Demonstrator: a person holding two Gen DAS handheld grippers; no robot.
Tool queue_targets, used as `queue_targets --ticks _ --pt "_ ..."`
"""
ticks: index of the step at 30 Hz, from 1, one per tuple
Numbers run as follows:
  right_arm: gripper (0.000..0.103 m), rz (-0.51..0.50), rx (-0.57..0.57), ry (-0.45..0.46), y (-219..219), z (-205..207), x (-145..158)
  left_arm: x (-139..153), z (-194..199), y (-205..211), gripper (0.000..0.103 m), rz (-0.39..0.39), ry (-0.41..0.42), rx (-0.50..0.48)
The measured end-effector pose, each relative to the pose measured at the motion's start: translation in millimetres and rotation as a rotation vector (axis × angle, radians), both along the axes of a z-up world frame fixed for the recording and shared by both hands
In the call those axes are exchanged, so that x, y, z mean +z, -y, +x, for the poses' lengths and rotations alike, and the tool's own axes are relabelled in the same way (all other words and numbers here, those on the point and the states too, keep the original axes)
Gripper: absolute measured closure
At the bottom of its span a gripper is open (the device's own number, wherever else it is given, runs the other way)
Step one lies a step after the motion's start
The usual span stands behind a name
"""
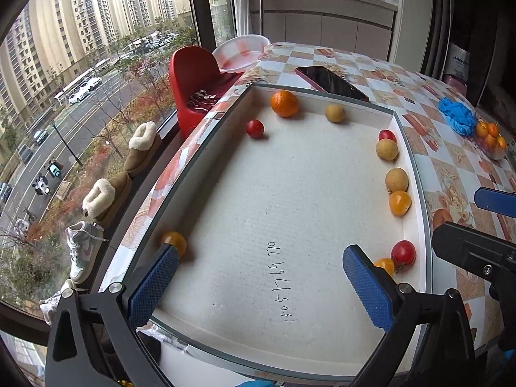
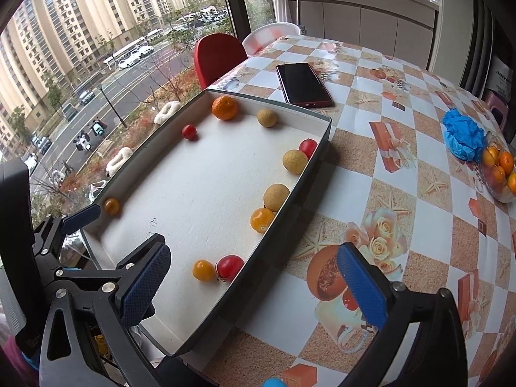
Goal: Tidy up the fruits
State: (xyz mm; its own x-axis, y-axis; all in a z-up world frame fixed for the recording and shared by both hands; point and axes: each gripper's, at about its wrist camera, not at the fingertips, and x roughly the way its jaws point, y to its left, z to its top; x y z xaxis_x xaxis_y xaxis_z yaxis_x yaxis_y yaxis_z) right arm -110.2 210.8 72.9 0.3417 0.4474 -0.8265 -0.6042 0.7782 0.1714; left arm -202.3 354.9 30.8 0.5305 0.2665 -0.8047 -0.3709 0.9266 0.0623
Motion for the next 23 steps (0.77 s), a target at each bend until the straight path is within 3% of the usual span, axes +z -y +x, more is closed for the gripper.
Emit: queue_targets --ticks 23 --pt "0.0 0.022 0.034 0.004 3 -8 4 5 -1 13 0.0 0.059 -0.013 -0.012"
